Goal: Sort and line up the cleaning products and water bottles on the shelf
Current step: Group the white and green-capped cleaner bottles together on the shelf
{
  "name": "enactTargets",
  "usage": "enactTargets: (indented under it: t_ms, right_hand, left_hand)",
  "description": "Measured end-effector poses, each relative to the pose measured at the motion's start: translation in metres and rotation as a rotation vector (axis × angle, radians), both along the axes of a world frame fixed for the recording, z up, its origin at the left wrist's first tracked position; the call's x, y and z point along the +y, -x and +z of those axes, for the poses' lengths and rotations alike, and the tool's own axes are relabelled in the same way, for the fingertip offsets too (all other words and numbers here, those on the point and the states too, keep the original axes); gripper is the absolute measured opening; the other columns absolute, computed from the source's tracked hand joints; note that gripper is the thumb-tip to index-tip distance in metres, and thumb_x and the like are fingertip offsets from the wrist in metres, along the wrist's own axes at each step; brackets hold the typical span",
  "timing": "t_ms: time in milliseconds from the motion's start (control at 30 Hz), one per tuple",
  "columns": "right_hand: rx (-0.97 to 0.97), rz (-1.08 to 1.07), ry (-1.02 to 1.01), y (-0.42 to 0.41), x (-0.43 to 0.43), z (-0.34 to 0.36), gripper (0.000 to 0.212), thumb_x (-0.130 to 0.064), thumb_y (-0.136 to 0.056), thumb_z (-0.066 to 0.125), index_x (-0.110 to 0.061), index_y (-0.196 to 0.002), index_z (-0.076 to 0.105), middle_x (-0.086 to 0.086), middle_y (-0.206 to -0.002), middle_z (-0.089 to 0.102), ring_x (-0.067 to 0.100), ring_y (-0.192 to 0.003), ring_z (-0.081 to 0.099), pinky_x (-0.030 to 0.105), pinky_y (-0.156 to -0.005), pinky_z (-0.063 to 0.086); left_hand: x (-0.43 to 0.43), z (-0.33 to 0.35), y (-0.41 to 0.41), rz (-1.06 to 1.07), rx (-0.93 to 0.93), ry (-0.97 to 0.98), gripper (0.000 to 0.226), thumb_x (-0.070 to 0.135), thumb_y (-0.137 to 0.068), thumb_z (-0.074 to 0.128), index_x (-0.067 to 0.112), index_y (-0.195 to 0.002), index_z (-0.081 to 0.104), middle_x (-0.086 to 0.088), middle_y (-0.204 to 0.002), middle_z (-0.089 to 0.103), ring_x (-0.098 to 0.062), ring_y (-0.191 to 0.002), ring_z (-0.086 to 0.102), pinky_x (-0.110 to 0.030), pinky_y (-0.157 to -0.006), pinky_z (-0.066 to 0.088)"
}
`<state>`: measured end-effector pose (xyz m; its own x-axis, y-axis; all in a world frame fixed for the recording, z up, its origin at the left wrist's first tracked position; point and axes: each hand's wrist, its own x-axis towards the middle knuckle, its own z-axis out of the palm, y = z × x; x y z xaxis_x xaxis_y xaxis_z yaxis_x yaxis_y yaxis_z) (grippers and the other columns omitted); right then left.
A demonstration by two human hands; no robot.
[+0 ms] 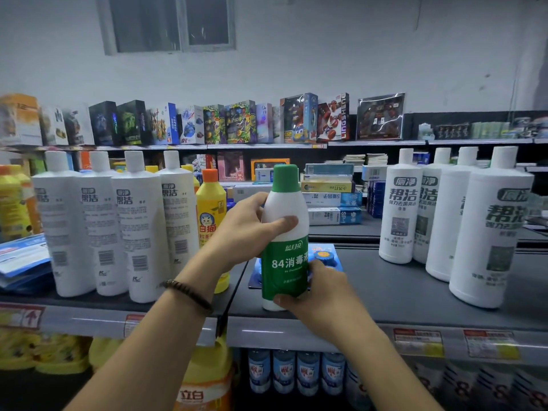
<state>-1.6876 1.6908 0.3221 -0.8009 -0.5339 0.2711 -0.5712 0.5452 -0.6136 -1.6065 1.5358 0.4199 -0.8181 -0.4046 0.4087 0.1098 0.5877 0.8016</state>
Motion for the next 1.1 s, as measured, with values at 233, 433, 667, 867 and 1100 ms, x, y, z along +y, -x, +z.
enactTargets:
  t_ms: [233,433,667,867,1100]
  right_hand:
    - [0.15,-0.19,0.077,-0.026,0.004,-0.01,0.075,-0.085,-0.067,0.068,-0.031,-0.116,0.051,-0.01,-0.116,0.069,0.024,-0.113,0.064,0.045,-0.097,0.051]
    - [0.231,-0.323,0.178,-0.018,0.047,-0.002,0.074,-0.078,-0.069,0.077,-0.033,-0.122,0.053,-0.009,-0.113,0.067,0.022,-0.107,0.063,0.037,-0.088,0.049]
    - [0.314,-0.426,0.215,0.003,0.118,-0.008,0.08,-0.085,-0.069,0.066,-0.033,-0.129,0.05,-0.008,-0.118,0.065,0.022,-0.112,0.062,0.043,-0.093,0.053]
    - [0.327,-0.527,0.21,0.022,0.183,-0.004,0.094,-0.089,-0.062,0.067,-0.029,-0.131,0.045,-0.008,-0.119,0.06,0.02,-0.111,0.059,0.04,-0.095,0.053]
    - [0.432,-0.64,0.247,0.06,0.263,-0.008,0.085,-0.085,-0.058,0.07,-0.019,-0.11,0.054,-0.002,-0.1,0.063,0.024,-0.093,0.064,0.038,-0.08,0.057]
  left_hand:
    - [0.015,0.008,0.003,-0.07,0.051,0.015,0.04,0.036,-0.092,0.082,0.029,-0.129,0.067,0.006,-0.107,0.074,-0.017,-0.096,0.076,-0.042,-0.077,0.067]
    - [0.048,0.016,0.027,-0.188,0.139,-0.095,0.032,0.026,-0.096,0.08,0.023,-0.126,0.069,0.001,-0.103,0.079,-0.021,-0.091,0.08,-0.053,-0.079,0.067]
    - [0.12,0.019,0.066,-0.28,0.183,-0.051,0.04,0.043,-0.086,0.082,0.03,-0.122,0.072,0.003,-0.103,0.08,-0.025,-0.092,0.079,-0.047,-0.073,0.064]
    - [0.192,0.023,0.097,-0.354,0.2,-0.065,0.03,0.029,-0.097,0.078,0.022,-0.126,0.071,0.003,-0.106,0.08,-0.017,-0.094,0.079,-0.049,-0.081,0.067]
    - [0.282,0.018,0.134,-0.394,0.228,0.041,0.032,0.035,-0.096,0.078,0.027,-0.126,0.07,0.004,-0.11,0.076,-0.019,-0.091,0.079,-0.039,-0.066,0.066]
